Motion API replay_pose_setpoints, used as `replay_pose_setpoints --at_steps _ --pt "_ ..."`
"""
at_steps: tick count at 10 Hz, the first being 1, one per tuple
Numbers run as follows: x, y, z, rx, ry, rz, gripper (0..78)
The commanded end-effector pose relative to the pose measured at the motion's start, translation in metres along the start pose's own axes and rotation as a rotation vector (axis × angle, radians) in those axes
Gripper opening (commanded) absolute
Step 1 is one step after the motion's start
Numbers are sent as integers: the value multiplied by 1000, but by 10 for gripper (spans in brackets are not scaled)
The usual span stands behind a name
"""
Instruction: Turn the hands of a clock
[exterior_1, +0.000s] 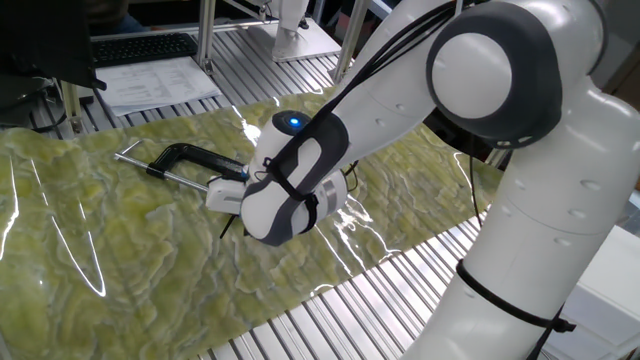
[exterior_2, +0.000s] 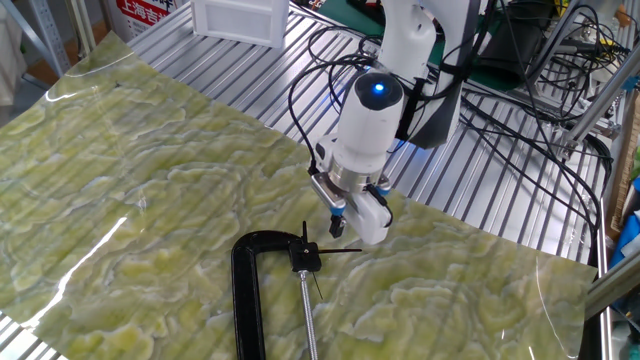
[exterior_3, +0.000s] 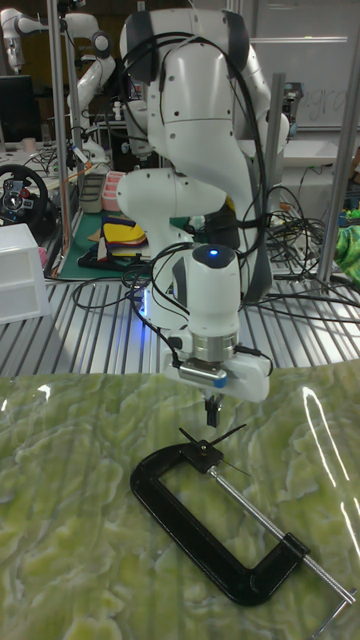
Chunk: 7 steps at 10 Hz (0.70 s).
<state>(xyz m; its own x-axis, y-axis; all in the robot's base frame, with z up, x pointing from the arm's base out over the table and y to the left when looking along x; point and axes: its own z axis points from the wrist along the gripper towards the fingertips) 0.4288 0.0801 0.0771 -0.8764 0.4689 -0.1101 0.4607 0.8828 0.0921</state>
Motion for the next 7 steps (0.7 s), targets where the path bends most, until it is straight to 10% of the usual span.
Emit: replay_pose_setpoints --at_steps 1,7 --pt "-7 11 0 -16 4 23 0" --pt "-17 27 -2 -10 5 71 0"
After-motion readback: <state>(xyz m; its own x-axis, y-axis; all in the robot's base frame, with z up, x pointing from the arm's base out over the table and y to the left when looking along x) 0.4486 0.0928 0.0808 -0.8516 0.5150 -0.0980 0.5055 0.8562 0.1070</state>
